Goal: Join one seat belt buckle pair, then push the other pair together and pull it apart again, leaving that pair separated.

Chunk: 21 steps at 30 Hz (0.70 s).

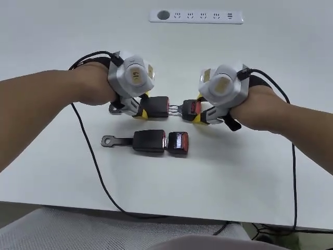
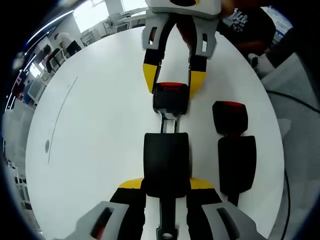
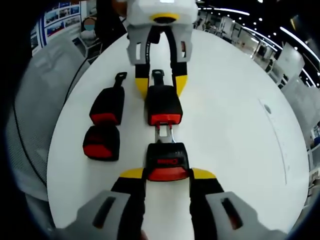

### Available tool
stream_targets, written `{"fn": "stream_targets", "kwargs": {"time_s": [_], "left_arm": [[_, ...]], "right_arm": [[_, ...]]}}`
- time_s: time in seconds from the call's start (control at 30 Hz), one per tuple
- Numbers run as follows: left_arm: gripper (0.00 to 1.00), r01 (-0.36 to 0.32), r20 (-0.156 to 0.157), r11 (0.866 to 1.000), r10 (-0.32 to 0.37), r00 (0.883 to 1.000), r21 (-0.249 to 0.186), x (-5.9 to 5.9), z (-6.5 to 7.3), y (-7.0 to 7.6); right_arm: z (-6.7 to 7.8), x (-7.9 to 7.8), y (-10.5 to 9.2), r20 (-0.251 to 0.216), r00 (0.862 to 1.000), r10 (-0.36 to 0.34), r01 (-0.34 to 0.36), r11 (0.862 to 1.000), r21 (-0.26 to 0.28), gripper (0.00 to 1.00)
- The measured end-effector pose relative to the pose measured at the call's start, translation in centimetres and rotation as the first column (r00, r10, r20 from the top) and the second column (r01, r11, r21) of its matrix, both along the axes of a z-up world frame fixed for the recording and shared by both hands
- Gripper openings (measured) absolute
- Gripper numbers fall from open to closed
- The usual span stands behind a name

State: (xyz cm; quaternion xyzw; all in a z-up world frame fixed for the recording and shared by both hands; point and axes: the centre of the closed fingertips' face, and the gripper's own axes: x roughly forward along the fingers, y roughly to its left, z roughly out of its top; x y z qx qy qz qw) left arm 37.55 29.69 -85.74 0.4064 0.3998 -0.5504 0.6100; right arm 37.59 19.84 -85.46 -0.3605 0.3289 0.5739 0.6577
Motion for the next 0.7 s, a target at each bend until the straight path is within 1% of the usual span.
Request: {"fn": "stream_targets", "kwargs": {"time_s": [0.1,0.2,0.27,0.3,0.37,0.43,0.5,0.6,0.7], "left_arm": [[0.32,0.016,0.001,1.000,-0.016,1.000,0.004,-0.1,0.0,-0.1],[0.32,0.016,0.001,1.000,-0.016,1.000,0.003,-0.1,0.0,-0.1],[0.32,0.020,0.005,1.000,-0.020,1.000,0.000,-0.1,0.1,-0.1],[0.32,0.020,0.007,1.000,-0.020,1.000,0.000,-0.1,0.1,0.0],[0.32,0.018,0.010,1.000,-0.017,1.000,-0.007,-0.2,0.2,0.0],[0.31,0.038,0.019,0.999,-0.038,0.999,-0.016,-0.3,0.2,0.0],[0.31,0.042,0.019,0.999,-0.042,0.999,-0.025,-0.3,0.2,0.0],[0.31,0.044,0.017,0.999,-0.044,0.999,-0.023,-0.2,0.2,-0.1],[0.31,0.055,0.012,0.998,-0.055,0.998,-0.013,-0.2,0.2,-0.2]], "right_arm": [[-0.1,0.0,0.3,0.006,1.000,0.008,-0.008,1.000,-0.001,0.33],[0.0,-0.1,0.7,0.007,1.000,0.011,-0.011,1.000,0.012,0.33],[0.0,-0.1,1.0,0.003,1.000,0.008,-0.008,1.000,0.021,0.33],[-0.1,-0.1,0.9,0.001,1.000,0.006,-0.006,1.000,0.016,0.33],[-0.1,-0.1,0.9,-0.008,1.000,-0.004,0.004,1.000,0.025,0.33],[-0.1,-0.1,0.9,-0.004,1.000,0.004,-0.004,1.000,0.028,0.32],[-0.2,-0.1,1.2,0.008,1.000,0.018,-0.018,0.999,0.027,0.32],[-0.1,-0.2,1.2,0.015,0.999,0.029,-0.029,0.999,0.025,0.32],[0.0,-0.1,1.4,0.014,0.999,0.030,-0.030,0.999,0.031,0.31]]}}
